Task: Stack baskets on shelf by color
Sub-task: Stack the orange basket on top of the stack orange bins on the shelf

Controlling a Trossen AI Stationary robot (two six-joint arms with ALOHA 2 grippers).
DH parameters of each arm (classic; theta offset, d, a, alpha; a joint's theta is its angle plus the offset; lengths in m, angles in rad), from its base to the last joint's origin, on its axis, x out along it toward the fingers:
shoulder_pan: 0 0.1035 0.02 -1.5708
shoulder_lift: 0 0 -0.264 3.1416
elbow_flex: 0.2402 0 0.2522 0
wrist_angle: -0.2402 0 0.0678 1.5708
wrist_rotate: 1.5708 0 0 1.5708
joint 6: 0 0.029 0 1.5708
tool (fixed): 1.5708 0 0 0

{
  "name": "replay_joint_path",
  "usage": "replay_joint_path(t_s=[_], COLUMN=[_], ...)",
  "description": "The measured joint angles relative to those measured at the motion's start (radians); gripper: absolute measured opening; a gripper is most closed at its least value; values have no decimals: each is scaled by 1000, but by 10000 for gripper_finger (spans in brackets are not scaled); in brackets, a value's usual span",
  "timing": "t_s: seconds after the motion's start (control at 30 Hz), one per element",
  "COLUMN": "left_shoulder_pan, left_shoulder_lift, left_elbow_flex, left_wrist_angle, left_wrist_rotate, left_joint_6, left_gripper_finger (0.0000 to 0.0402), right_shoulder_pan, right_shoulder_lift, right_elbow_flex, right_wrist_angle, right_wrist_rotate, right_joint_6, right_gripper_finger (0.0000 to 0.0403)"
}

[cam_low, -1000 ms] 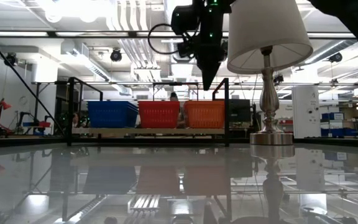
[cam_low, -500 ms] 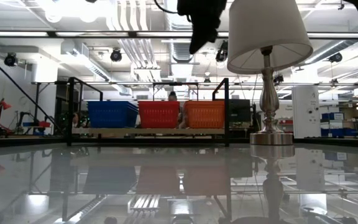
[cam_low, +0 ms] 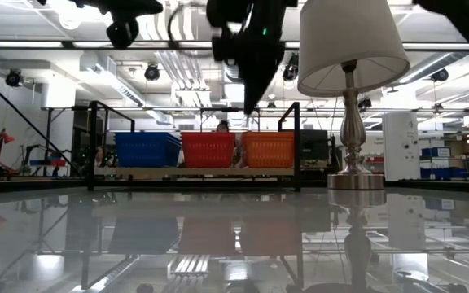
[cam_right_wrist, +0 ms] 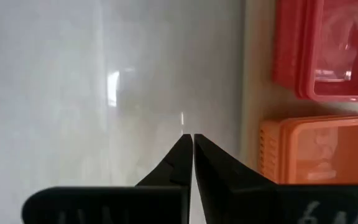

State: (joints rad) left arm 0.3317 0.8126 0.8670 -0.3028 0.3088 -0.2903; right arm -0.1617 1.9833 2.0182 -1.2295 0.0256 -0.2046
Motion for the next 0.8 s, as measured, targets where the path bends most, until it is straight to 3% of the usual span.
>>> replay_joint_path(t_s=[0.23, 0.8], left_shoulder_pan=[0, 0], left_shoulder_lift=[-45, -131], left_elbow_flex=[12, 11], left_wrist_angle=[6, 7], left_wrist_rotate=[0, -19], left_joint_6=[9, 17], left_gripper_finger=[1, 1], right_shoulder_pan=[-40, -120], right_shoulder_lift=[76, 74], right_elbow_flex=[0, 5], right_wrist_angle=[2, 51], right_wrist_rotate=[132, 134], right_joint_6=[-53, -76], right_gripper_finger=[8, 8])
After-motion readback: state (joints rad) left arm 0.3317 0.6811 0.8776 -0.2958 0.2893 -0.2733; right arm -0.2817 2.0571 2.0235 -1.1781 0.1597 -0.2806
